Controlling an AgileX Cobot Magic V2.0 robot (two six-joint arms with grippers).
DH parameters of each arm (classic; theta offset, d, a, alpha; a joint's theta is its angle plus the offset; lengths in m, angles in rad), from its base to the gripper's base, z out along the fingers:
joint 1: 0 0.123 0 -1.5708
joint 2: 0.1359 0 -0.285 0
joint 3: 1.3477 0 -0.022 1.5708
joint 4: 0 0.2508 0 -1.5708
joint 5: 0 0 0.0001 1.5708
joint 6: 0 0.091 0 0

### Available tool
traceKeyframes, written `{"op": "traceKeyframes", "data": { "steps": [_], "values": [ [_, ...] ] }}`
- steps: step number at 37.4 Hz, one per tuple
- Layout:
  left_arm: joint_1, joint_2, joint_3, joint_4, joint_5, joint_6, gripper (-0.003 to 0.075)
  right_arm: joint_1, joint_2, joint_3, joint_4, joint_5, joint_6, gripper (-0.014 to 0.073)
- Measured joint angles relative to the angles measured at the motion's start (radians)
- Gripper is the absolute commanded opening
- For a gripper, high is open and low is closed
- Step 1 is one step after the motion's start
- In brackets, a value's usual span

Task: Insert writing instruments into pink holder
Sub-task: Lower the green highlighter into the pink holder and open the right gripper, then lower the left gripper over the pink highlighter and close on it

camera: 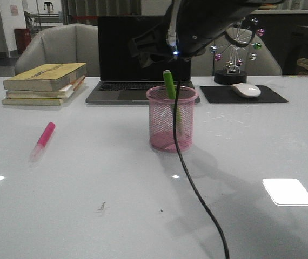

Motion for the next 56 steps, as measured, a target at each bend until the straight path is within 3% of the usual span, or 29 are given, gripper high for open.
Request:
{"op": "traceKeyframes", "data": {
  "steps": [18,38,56],
  "values": [
    [0.000,0.000,0.000,0.000,-0.028,0.000,0.0332,-0.115,-0.456,0.034,-0.012,0.288,-0.023,0.0416],
    [0.000,0.000,0.000,0.000,-0.028,0.000,0.0332,-0.425,-1.107,0.414,-0.042,0.526,-0.023,0.0416],
    [0.000,0.000,0.000,-0.001,-0.028,0.000,0.0332,-0.478,-1.363,0.620,-0.042,0.659,-0.004,0.0416]
  ]
}}
